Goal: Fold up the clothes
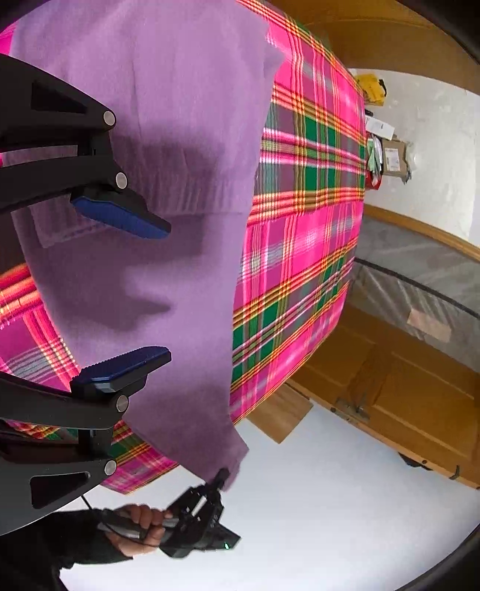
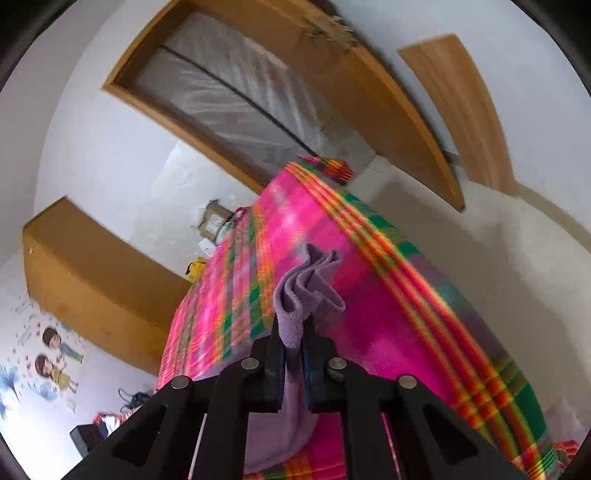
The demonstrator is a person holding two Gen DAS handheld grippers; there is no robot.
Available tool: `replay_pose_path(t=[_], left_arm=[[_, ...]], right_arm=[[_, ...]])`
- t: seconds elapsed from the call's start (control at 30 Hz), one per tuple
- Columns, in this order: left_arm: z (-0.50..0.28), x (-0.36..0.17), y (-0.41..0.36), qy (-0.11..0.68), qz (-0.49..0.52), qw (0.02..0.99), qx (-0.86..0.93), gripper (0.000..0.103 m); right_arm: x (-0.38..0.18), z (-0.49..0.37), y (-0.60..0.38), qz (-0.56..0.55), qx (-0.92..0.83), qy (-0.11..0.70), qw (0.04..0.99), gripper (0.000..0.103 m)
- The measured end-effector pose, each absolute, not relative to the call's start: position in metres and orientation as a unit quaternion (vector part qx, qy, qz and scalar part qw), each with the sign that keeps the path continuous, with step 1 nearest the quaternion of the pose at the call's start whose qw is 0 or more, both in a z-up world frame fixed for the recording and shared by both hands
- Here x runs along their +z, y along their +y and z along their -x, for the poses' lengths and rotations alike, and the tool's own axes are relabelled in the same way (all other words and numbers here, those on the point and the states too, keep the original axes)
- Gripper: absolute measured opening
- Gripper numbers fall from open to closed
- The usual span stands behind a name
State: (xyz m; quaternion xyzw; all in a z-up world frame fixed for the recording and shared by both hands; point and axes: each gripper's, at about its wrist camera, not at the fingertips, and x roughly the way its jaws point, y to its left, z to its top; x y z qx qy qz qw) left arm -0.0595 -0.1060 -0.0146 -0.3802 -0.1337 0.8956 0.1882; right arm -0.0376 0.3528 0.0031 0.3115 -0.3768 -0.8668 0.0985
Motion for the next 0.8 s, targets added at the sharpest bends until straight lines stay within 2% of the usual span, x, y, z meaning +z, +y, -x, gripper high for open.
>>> replay_pose_path(t=[0.27, 0.53, 0.67, 0.8], left_arm=[[0.053, -0.016, -0.125, -0.154, 0.372, 0.17, 0.899, 0.063], [0.052, -0.008, -0.135, -0.162, 0.364, 0.165, 0.902, 0.064], [0.083, -0.009, -0.102, -0.129, 0.392, 0.178, 0.893, 0.067], [0.113, -0.018, -0.059, -0.113, 0.427, 0.209, 0.872, 0.067]], right_arm=[[0.062, 0.049, 0.283, -0.305, -0.883, -0.309, 0.179, 0.008], [0.093, 0.06, 0.2, -0.308, -0.874, -0.262, 0.272, 0.008], [0.106, 0.057, 0.175, -0.297, -0.873, -0.248, 0.296, 0.008], [0.11, 0.05, 0.186, -0.279, -0.883, -0.261, 0.274, 0.008]])
